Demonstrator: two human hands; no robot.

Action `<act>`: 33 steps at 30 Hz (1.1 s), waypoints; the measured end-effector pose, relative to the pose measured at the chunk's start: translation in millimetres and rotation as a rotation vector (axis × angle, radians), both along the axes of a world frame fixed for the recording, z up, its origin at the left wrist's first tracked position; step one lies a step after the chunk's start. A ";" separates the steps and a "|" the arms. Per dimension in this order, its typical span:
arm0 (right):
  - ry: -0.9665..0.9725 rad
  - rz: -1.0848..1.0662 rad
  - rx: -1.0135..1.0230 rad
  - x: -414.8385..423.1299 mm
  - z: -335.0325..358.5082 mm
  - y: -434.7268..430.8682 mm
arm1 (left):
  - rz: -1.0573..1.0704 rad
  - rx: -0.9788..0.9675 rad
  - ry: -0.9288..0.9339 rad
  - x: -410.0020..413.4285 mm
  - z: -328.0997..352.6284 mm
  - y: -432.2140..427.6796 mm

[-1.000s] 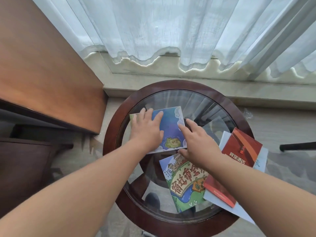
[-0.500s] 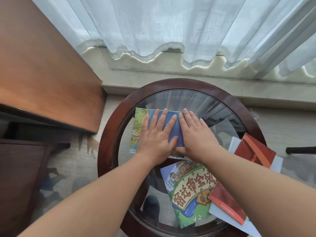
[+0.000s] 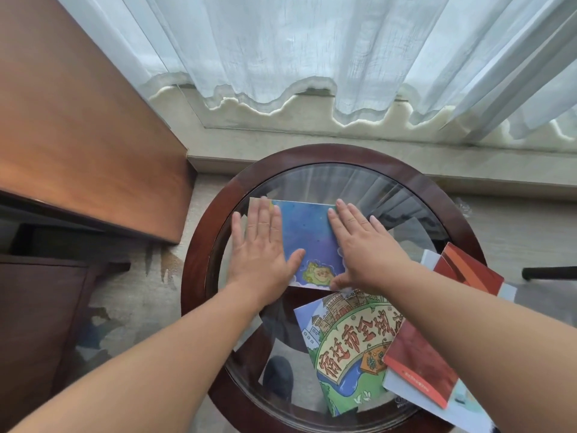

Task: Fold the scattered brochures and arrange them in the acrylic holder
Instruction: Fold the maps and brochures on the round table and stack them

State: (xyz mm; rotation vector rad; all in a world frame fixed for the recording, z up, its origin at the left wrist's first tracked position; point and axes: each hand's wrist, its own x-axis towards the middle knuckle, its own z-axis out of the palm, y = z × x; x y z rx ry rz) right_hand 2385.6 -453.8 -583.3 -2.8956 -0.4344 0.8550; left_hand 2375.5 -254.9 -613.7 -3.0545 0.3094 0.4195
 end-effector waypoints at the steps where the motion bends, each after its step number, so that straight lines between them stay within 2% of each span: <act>1: -0.013 0.000 0.003 -0.9 -1.8 1.1 | -0.031 -0.055 0.019 -4.5 -1.5 -16.5; 4: -0.042 -0.001 0.022 -2.5 -5.3 0.3 | -0.076 -0.141 0.059 -15.3 -8.0 -50.5; 8: -0.012 -0.002 0.006 -0.3 -4.1 -2.8 | -0.127 -0.074 0.061 -19.1 -10.3 -10.5; 13: 0.007 -0.036 -0.010 -1.2 4.3 2.3 | -0.010 0.009 0.103 -27.4 0.4 46.8; 16: -0.071 -0.072 0.022 -12.3 8.6 2.6 | 0.049 0.004 0.105 -24.6 5.2 35.6; 19: -0.102 -0.020 0.017 -24.7 8.3 -3.4 | 0.111 -0.070 0.114 -9.7 12.4 0.8; 22: -0.062 -0.072 0.021 -25.4 10.2 -12.3 | 0.004 -0.219 0.019 -12.8 31.1 -26.0; 25: -0.070 -0.140 0.039 -28.1 12.4 -18.1 | -0.268 -0.360 -0.087 -43.1 44.3 -36.4; 27: -0.076 -0.214 0.069 -35.3 12.4 -18.9 | -0.289 -0.296 0.010 -62.5 47.7 -41.5; 30: -0.096 -0.256 0.070 -43.4 8.8 -18.7 | -0.096 -0.196 0.176 -71.2 45.2 -53.0; 33: -0.092 -0.264 0.061 -44.2 6.4 -17.7 | 0.031 -0.212 0.274 -70.1 40.3 -59.9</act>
